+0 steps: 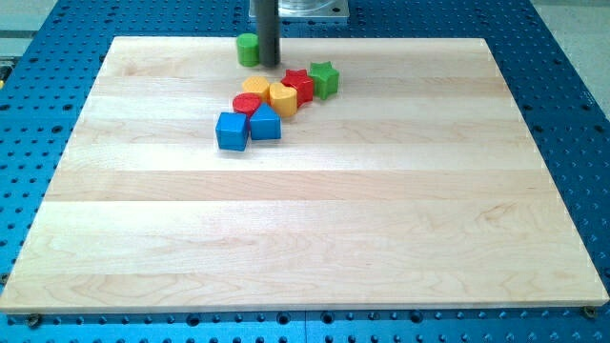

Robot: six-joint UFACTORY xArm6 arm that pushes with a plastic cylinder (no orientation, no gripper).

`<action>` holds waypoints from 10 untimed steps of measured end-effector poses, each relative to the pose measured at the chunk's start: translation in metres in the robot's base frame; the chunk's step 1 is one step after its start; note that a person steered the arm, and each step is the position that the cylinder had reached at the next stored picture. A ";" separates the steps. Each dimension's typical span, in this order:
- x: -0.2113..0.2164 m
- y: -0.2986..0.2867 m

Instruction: Move the green circle to the top left corner

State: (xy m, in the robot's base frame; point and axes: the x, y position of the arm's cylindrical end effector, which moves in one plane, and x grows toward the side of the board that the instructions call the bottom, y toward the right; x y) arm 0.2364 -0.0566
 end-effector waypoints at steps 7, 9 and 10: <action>-0.024 -0.098; -0.004 0.010; -0.037 0.136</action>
